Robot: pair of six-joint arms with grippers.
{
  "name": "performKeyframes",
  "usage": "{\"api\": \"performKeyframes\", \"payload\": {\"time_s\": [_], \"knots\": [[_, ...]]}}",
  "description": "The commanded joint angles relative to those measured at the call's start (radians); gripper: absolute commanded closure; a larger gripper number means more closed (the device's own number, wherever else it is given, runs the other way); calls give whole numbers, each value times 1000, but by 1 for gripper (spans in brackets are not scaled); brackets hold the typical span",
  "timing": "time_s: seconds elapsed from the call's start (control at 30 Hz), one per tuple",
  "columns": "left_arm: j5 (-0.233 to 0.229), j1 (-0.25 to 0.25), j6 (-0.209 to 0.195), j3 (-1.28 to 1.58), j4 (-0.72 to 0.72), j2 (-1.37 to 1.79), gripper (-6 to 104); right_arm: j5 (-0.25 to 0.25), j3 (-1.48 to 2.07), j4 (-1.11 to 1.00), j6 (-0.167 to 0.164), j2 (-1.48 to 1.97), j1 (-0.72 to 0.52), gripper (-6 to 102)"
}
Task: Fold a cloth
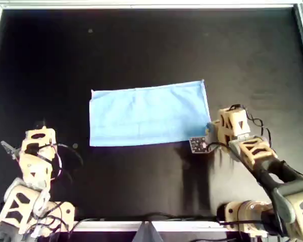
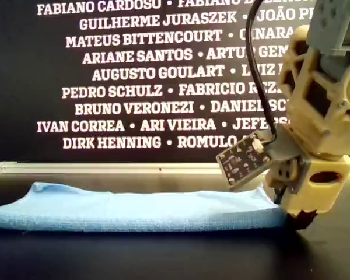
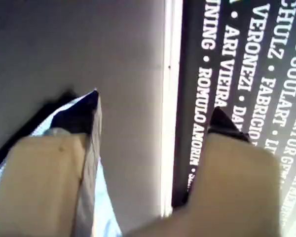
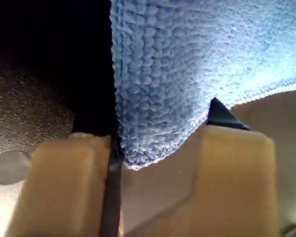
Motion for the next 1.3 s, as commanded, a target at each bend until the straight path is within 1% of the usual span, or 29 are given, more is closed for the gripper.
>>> {"api": "performKeyframes", "payload": {"time_s": [0.0,0.27,0.33,0.47,0.63,0.8,0.93,1.07,1.17,1.27], "knots": [[-11,-2,3,-17,-5,18,20,-11,-54,-40,5,11,3,49],[-11,11,3,-15,-5,18,20,-11,-55,-43,5,11,3,93],[-11,12,3,-15,-5,18,20,-11,-57,-43,5,14,-2,99],[-11,12,3,-14,-5,15,20,-8,-58,-44,5,43,-12,96],[-11,14,3,-14,-5,15,20,-9,-100,-44,5,107,-9,96],[-11,14,3,-14,-5,15,20,-11,-210,-44,6,164,25,96],[-11,14,3,-14,-5,15,20,-11,-324,-44,6,155,86,96],[-11,14,3,-14,-5,15,20,-11,-405,-44,6,112,198,96],[-11,14,2,-8,-6,15,20,5,-456,-46,6,49,285,96],[-11,12,2,6,-6,15,20,6,-522,-46,6,-23,356,96]]}}
